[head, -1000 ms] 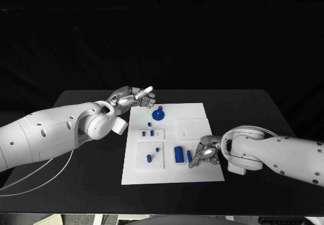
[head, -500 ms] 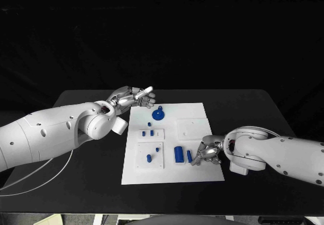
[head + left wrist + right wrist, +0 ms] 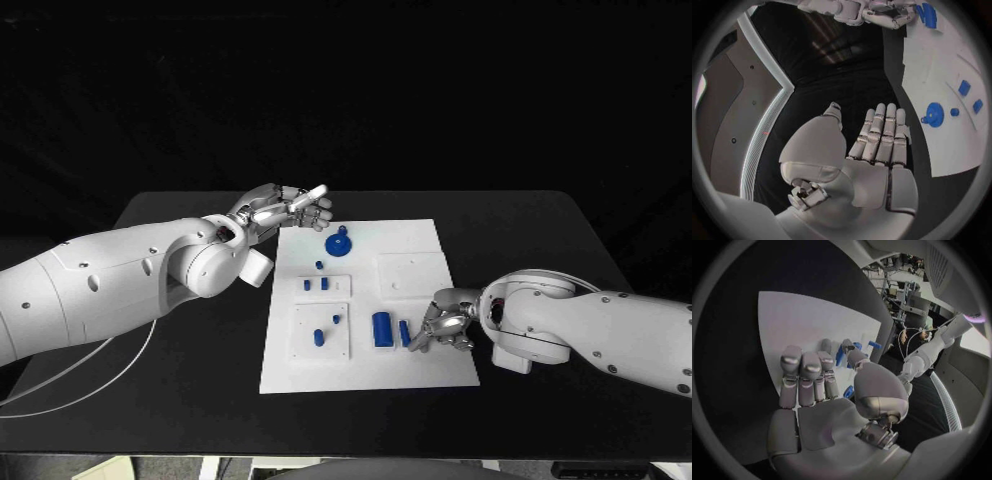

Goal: Assemble the parts on the task board

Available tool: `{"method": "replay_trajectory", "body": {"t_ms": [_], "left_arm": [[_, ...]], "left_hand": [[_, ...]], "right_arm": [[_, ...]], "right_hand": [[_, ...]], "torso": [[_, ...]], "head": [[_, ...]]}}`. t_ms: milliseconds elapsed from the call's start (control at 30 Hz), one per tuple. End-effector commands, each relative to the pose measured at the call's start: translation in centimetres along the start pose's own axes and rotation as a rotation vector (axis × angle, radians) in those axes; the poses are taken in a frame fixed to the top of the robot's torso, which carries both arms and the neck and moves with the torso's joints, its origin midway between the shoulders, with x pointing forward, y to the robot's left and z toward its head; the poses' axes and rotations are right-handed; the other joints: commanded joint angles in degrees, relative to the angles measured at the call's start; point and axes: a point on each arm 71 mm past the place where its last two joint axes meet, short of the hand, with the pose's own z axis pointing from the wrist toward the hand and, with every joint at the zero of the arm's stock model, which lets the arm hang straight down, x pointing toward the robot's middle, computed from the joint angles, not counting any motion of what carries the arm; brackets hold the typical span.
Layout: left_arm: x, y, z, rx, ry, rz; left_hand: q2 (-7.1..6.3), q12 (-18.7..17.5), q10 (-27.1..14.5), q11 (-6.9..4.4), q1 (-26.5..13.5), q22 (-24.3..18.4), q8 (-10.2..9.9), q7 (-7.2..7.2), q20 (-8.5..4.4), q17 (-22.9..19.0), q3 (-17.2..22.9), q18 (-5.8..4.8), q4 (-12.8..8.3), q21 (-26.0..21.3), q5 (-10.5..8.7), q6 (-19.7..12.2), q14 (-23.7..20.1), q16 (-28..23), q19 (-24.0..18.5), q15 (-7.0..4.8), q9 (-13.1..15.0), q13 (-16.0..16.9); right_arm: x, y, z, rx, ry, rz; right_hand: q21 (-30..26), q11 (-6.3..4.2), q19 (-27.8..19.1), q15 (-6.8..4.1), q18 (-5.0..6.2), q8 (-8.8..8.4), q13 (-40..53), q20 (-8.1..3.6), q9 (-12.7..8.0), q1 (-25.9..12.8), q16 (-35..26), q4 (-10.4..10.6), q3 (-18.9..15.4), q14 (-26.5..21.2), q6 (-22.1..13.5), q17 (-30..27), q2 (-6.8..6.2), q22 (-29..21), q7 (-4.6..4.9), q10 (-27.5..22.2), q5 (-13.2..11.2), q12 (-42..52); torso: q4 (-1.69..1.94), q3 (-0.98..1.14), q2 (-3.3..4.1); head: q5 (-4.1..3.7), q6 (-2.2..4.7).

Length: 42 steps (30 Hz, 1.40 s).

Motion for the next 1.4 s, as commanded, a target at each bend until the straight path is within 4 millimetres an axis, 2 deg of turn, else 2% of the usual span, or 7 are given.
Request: {"method": "replay_trajectory", "body": {"t_ms": [33, 267, 433, 733, 867, 1300, 1400], "left_arm": [[0.2, -0.1, 0.0, 0.007, 0.012, -0.009], [0.2, -0.1, 0.0, 0.007, 0.015, -0.010], [0.2, -0.1, 0.0, 0.007, 0.013, -0.009], [0.3, -0.1, 0.1, 0.005, 0.021, -0.011], [0.3, -0.1, 0.0, 0.003, 0.020, -0.011], [0.2, -0.1, 0.0, -0.003, 0.023, -0.012], [0.2, 0.0, 0.0, -0.004, 0.022, -0.011]], "left_hand": [[-0.01, -0.3, 0.5, 0.07, 0.6, 0.3, 0.3, 0.70, -0.08, -0.1, -0.4, 0.99, 0.1, -0.3, 0.20, 0.3, 0.2, 0.2, 0.5, 0.12, -0.1, -0.1], [0.04, -0.3, 0.5, 0.07, 0.9, 0.4, 0.3, 0.70, -0.08, -0.1, -0.5, 0.98, 0.1, -0.3, 0.22, 0.3, 0.2, 0.2, 0.5, 0.12, -0.1, -0.1], [0.08, -0.3, 0.5, 0.08, 1.2, 0.5, 0.3, 0.70, -0.08, -0.1, -0.6, 0.97, 0.1, -0.4, 0.24, 0.3, 0.2, 0.2, 0.5, 0.13, -0.1, -0.1], [0.17, -0.3, 0.5, 0.08, 1.4, 0.5, 0.3, 0.71, -0.06, -0.1, -0.7, 0.96, 0.1, -0.4, 0.26, 0.3, 0.2, 0.3, 0.6, 0.13, -0.2, -0.1], [0.22, -0.3, 0.5, 0.08, 1.5, 0.5, 0.3, 0.71, -0.06, -0.1, -0.7, 0.96, 0.1, -0.5, 0.26, 0.3, 0.2, 0.3, 0.6, 0.13, -0.2, -0.1], [0.41, -0.4, 0.5, 0.08, 2.2, 0.6, 0.3, 0.71, -0.06, -0.2, -0.8, 0.94, 0.1, -0.6, 0.31, 0.3, 0.2, 0.3, 0.6, 0.14, -0.2, -0.1], [0.58, -0.4, 0.5, 0.09, 2.9, 0.7, 0.3, 0.72, -0.06, -0.2, -1.0, 0.93, 0.0, -0.7, 0.37, 0.3, 0.2, 0.3, 0.6, 0.14, -0.3, -0.1]], "right_arm": [[0.2, -0.1, 0.0, -0.003, 0.011, -0.007], [0.1, 0.0, 0.0, 0.006, 0.001, -0.004], [0.1, -0.1, 0.1, 0.028, -0.001, -0.015], [0.3, 0.7, 0.5, 0.062, -0.017, -0.039], [0.3, 0.7, 0.5, 0.074, -0.011, -0.043], [0.7, 0.8, 0.6, 0.075, 0.052, -0.052], [0.7, 1.0, 0.6, 0.049, 0.044, -0.043]], "right_hand": [[-0.2, -0.02, 0.0, -0.40, 2.61, 0.10, -0.1, -0.05, -0.1, -0.5, -0.2, 0.1, 0.1, -0.1, 0.5, 0.1, 0.02, 0.3, 0.06, -0.1, -0.1, -0.3], [-0.2, -0.06, 0.1, -0.45, 2.61, 0.10, -0.1, -0.13, -0.2, -0.2, -0.3, 0.2, 1.1, -0.1, 0.6, 0.1, 0.12, 0.2, 0.02, -0.1, -0.1, -0.3], [-0.2, -0.15, 0.3, -0.50, 2.61, 0.18, 0.0, -0.08, -0.3, -0.5, -0.3, 2.3, 4.7, 0.0, 1.0, 0.0, 0.13, 0.2, -0.08, 0.1, -0.1, -0.2], [0.1, -0.13, 0.7, -0.45, 2.61, 0.30, 0.1, 0.15, -0.4, 0.6, -0.2, 4.2, 13.3, 0.2, 1.4, 0.1, -2.01, 0.4, -0.09, 0.6, -0.1, 0.1], [0.2, -0.13, 0.8, -0.41, 2.61, 0.33, 0.2, 0.25, -0.4, 0.7, -0.1, 4.4, 15.1, 0.2, 1.4, 0.1, -2.30, 0.5, -0.07, 0.7, -0.1, 0.2], [0.5, 0.07, 0.8, -0.19, 2.61, 0.26, -0.1, 0.59, -0.6, 0.7, -0.2, 2.5, 16.8, 0.3, 1.3, 0.0, -2.88, 0.6, 0.10, 0.4, 0.7, -0.2], [0.6, 0.14, 0.9, -0.12, 2.61, 0.28, -0.1, 0.76, -0.7, 0.1, -0.2, 0.2, 15.7, 0.4, 1.3, 0.0, -3.78, 0.7, 0.18, 0.4, 4.4, -0.2]], "torso": [[0.01, -0.03, 0.01], [0.00, -0.02, 0.00], [0.00, -0.01, 0.01], [-0.05, -0.05, 0.00], [0.03, -0.05, 0.01], [0.01, -0.04, 0.00], [0.03, 0.00, 0.01]], "head": [[0.01, -0.05], [0.03, -0.08], [0.13, -0.17], [-0.13, -0.11], [-0.18, -0.13], [-0.07, -0.11], [-0.06, -0.14]]}}
